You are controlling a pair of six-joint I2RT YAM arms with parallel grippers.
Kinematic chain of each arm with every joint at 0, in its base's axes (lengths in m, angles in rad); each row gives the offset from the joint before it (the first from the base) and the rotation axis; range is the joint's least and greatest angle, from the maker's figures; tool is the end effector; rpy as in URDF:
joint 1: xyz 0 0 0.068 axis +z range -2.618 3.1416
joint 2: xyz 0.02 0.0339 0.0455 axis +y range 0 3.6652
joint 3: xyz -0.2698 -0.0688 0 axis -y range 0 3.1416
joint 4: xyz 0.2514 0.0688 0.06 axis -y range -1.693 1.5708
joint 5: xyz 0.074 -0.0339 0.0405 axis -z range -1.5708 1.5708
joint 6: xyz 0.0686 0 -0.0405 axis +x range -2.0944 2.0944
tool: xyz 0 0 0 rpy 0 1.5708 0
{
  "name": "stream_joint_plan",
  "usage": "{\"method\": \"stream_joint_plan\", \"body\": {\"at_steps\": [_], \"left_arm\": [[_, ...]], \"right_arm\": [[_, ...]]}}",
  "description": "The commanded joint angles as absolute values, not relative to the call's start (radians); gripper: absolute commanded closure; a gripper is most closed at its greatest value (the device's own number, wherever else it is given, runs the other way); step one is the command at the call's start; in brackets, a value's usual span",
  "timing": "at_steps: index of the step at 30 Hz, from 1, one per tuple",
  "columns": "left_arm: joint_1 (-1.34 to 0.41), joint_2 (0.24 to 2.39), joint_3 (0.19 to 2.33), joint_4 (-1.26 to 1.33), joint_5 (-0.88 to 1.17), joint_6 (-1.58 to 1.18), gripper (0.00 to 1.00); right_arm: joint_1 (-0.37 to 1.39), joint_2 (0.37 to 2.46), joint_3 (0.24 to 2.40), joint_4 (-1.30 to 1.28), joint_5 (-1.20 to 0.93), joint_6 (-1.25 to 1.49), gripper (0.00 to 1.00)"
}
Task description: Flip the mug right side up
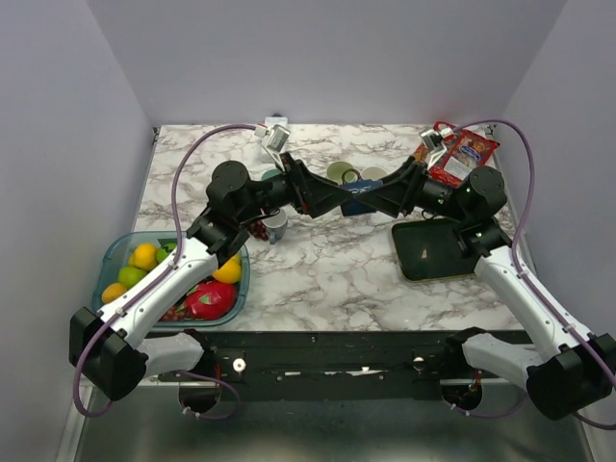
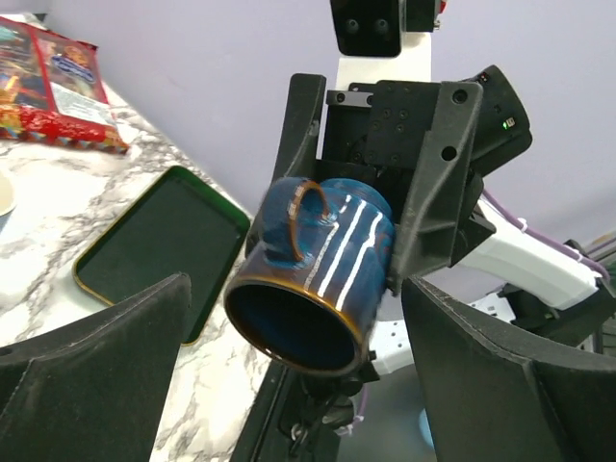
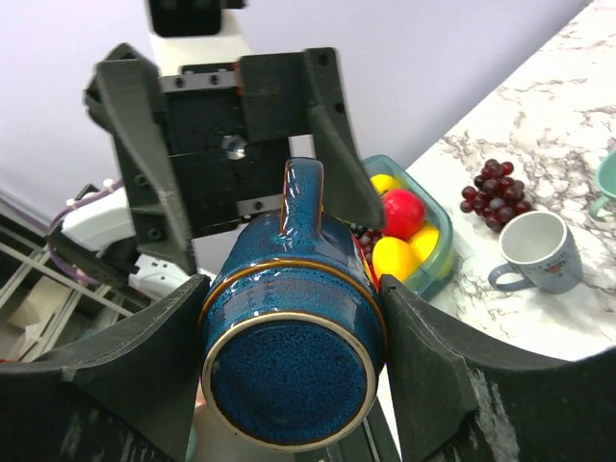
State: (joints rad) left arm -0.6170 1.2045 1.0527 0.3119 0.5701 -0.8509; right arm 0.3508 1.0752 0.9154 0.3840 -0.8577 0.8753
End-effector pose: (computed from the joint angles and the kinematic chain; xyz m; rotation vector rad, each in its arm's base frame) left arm 0.2322 -0.2101 0.4077 0.3510 1.6110 -1.5657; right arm 0.2314 0.1399 0.3965 -0.4161 1.5752 1.5482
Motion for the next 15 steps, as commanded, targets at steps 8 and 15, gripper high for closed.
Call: {"method": "stream_joint_plan", "body": {"at_steps": [8,15], "left_arm": [[-0.623,1.198,1.022,0.389,0.629,-0.931,0.35],[-0.623,1.250,1.023,0.474,0.653,-0.996,0.56]], "right_arm": [[0.359,1.100,0.953,0.409,-0.813,0.854,1.00],[0.370,1.114,0.948,0.426,-0.825,0.859,1.00]]}}
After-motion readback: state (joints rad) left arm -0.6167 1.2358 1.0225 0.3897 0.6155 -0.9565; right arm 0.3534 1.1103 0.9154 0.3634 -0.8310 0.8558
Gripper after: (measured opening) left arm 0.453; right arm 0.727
